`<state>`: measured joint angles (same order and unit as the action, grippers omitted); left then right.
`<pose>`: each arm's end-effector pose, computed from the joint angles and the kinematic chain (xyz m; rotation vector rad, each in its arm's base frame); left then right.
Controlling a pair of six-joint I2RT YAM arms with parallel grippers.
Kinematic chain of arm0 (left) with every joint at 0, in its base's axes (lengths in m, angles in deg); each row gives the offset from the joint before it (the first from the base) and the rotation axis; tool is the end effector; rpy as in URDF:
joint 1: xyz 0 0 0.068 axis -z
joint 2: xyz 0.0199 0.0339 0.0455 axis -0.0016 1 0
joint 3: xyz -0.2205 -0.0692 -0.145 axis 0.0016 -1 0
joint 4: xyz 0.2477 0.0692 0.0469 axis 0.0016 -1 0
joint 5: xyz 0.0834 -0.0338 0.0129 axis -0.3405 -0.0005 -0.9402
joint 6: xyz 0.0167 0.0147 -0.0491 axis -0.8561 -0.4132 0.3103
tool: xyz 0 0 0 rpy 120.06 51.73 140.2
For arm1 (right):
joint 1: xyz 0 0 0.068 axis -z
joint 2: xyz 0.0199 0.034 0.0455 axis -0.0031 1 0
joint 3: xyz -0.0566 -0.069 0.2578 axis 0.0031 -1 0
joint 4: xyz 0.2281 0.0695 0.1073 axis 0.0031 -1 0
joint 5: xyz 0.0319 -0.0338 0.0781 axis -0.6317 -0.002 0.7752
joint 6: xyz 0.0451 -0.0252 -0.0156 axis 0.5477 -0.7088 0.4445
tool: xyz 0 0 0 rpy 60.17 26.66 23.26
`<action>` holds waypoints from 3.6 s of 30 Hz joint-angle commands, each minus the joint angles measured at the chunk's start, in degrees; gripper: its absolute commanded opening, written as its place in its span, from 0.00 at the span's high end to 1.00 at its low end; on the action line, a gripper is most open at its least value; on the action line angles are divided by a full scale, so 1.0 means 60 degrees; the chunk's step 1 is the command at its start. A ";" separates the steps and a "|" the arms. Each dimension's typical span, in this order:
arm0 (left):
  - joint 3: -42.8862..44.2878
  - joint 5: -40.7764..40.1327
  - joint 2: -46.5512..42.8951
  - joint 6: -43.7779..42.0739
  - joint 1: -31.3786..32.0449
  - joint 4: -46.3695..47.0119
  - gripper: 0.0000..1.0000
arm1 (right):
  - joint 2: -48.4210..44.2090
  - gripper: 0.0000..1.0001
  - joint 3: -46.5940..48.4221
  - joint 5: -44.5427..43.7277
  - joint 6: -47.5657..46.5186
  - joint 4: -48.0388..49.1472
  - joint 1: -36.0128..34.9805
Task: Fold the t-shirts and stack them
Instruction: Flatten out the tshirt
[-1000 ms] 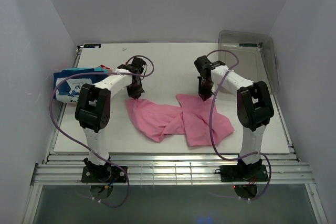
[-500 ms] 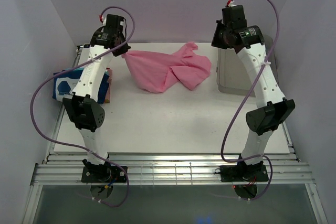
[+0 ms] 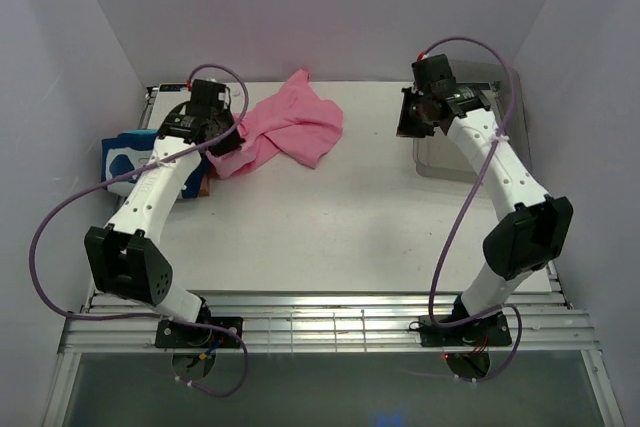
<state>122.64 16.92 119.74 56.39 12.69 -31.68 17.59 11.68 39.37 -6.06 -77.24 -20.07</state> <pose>0.3140 -0.0656 0.3543 -0.4357 2.3804 -0.1898 0.3396 0.1213 0.3836 0.1244 2.3447 0.2617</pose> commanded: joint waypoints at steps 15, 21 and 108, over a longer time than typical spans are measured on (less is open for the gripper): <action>-0.3328 0.3766 -0.4130 0.0679 0.2953 0.0237 1.00 | 0.2407 0.92 0.0713 0.1410 0.0294 0.0775 -0.1356; -0.4942 0.4397 -0.6343 0.1617 0.3217 -0.0698 1.00 | 0.3006 0.92 0.1313 0.1702 0.0191 0.0760 -0.1386; 0.3187 -0.5212 -0.3283 0.0493 0.3217 -0.1295 1.00 | -0.3303 0.84 0.3394 -0.2927 -0.2707 0.1709 -0.1693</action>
<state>139.16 -7.69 102.86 64.63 31.79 -49.56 4.58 29.86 20.70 -18.62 -76.08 -30.54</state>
